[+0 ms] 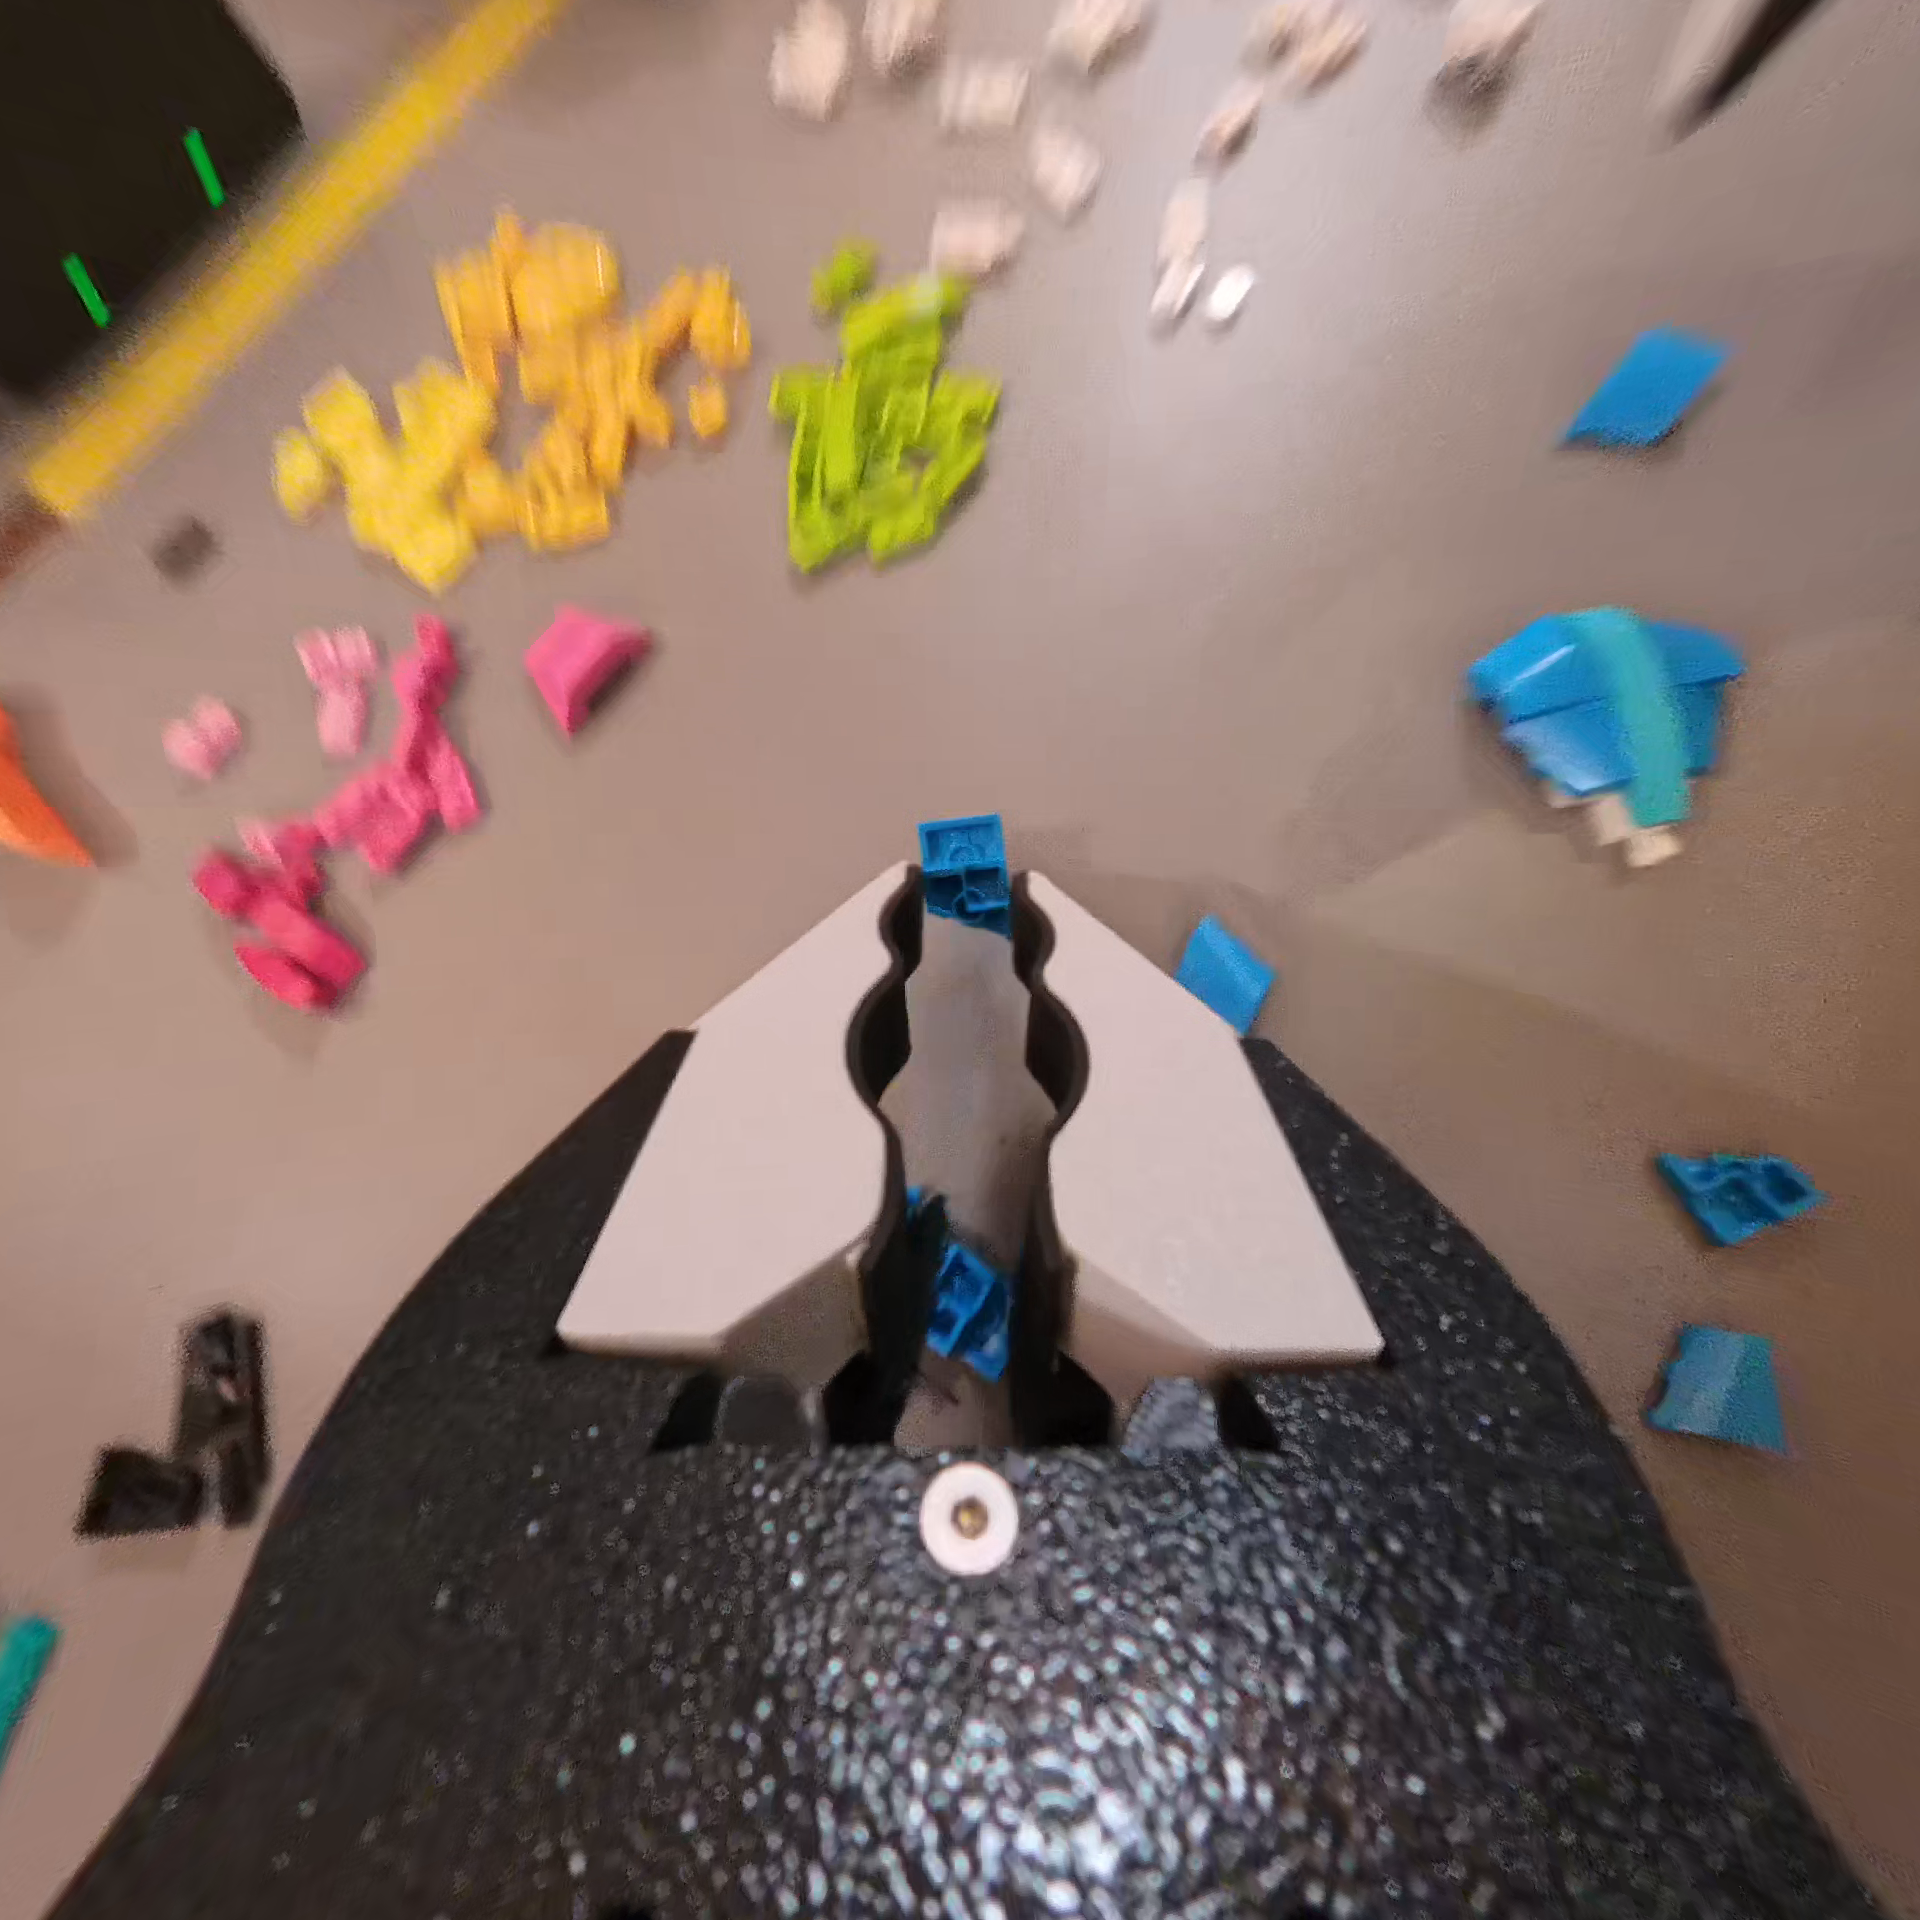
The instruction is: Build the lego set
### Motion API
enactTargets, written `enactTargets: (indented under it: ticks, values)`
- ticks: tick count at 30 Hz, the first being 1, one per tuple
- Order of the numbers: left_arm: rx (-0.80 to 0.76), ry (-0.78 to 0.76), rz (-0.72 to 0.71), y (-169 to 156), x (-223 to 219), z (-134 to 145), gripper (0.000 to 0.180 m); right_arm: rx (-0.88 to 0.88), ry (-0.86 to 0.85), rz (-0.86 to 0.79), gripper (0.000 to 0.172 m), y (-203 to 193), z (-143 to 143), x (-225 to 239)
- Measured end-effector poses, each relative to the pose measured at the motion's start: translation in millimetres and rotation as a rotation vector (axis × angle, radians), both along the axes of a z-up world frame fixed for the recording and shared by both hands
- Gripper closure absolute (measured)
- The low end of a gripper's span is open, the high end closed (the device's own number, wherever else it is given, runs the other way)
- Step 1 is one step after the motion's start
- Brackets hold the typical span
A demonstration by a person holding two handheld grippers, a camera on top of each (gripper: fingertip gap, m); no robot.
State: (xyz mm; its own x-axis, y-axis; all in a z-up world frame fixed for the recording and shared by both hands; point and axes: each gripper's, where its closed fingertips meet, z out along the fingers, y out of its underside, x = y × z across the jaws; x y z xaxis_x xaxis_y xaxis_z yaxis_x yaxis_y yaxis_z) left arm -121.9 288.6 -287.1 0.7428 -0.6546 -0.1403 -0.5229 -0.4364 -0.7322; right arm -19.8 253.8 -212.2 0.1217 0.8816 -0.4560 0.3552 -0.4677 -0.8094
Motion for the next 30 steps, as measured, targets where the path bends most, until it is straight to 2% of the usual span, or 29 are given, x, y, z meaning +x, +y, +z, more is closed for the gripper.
enactTargets:
  ticks: [1, 4, 6, 11, 12, 13, 15, 17, 18, 19, 21, 23, 25, 27, 30]
  values:
    - [0.116, -0.004, -0.045, -2, 10, 17, 0.166, -0.050, 0.030, -0.006, 0.131, 0, 3, -8]
    - [0.480, 0.050, -0.196, -20, 40, 68, 0.166, -0.169, 0.103, -0.005, 0.134, -2, 10, -26]
    - [0.607, 0.129, -0.272, -34, 54, 82, 0.166, -0.237, 0.178, 0.026, 0.137, -7, 20, -33]
    - [0.707, 0.159, -0.331, -48, 70, 96, 0.166, -0.247, 0.169, 0.080, 0.145, -16, 18, -39]
    - [0.712, 0.160, -0.338, -50, 71, 96, 0.166, -0.264, 0.181, 0.102, 0.150, -20, 20, -40]
    - [0.721, 0.162, -0.345, -51, 73, 97, 0.166, -0.275, 0.190, 0.121, 0.164, -24, 22, -40]
    - [0.709, 0.160, -0.361, -52, 75, 94, 0.166, -0.226, 0.168, 0.147, 0.166, -26, 19, -39]
    - [0.674, 0.099, -0.380, -56, 76, 90, 0.164, -0.108, 0.094, 0.144, 0.167, -22, 8, -35]
    - [0.650, 0.083, -0.337, -53, 69, 89, 0.164, 0.003, 0.016, 0.119, 0.167, -13, -4, -30]
    - [0.617, 0.076, -0.290, -49, 60, 87, 0.156, 0.152, -0.097, 0.094, 0.167, 0, -20, -22]
    - [0.539, 0.031, -0.187, -44, 40, 86, 0.152, 0.511, -0.363, 0.084, 0.167, 26, -49, 0]
    - [0.475, -0.009, -0.084, -40, 20, 86, 0.152, 0.833, -0.607, 0.155, 0.167, 42, -69, 17]
    - [0.423, -0.029, -0.007, -37, 5, 85, 0.153, 1.081, -0.798, 0.261, 0.167, 50, -81, 27]
    - [0.383, -0.017, 0.047, -36, -6, 84, 0.154, 1.235, -0.883, 0.353, 0.166, 51, -86, 29]
    - [0.325, -0.015, 0.095, -37, -16, 81, 0.154, 1.211, -0.868, 0.444, 0.164, 39, -89, 28]
